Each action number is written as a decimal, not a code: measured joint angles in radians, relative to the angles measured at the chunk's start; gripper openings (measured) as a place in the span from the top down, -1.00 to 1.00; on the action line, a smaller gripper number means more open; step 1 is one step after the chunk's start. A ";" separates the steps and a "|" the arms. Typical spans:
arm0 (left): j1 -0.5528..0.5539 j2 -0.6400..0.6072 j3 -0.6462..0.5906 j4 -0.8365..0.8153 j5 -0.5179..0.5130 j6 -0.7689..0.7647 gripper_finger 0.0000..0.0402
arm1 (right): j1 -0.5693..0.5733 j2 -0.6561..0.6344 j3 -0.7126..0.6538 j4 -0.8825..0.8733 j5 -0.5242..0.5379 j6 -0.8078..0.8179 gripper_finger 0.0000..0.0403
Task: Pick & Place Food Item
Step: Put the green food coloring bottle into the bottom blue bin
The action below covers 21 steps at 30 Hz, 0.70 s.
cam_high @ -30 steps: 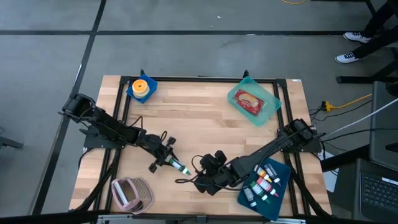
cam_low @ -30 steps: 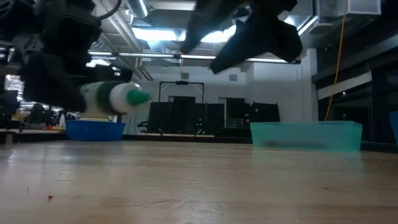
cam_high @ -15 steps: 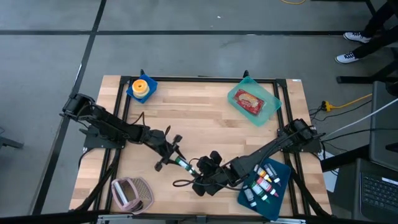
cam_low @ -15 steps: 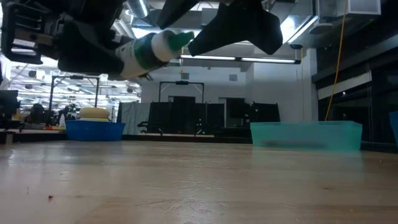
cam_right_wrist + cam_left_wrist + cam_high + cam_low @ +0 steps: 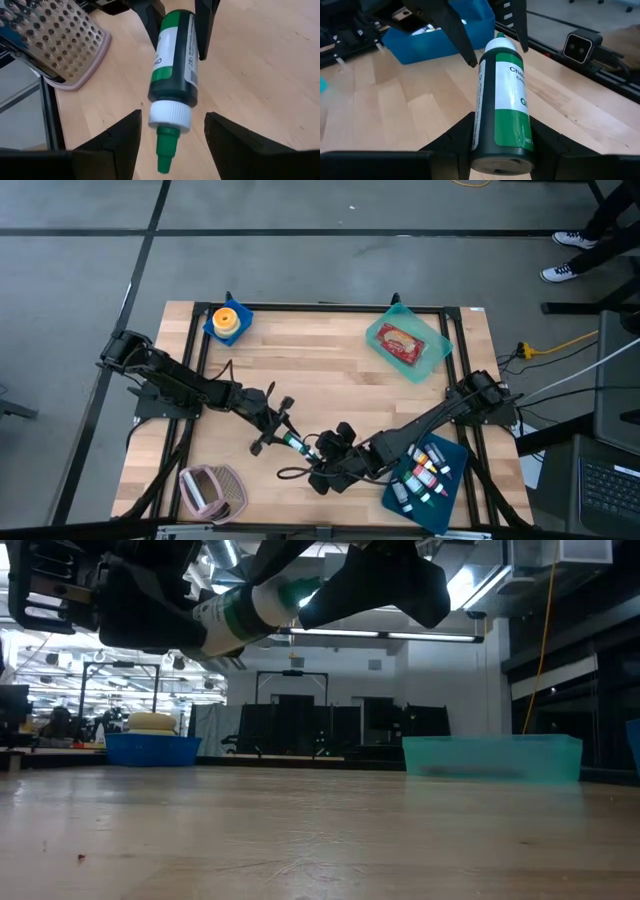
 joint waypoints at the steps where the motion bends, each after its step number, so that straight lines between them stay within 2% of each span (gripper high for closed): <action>1: 0.000 0.000 0.000 0.004 0.000 0.000 0.35 | 0.000 0.000 0.000 0.000 0.000 0.000 -0.06; 21: 0.000 0.000 0.000 0.034 -0.001 -0.010 0.35 | -0.014 0.000 0.000 0.000 -0.003 -0.003 -0.05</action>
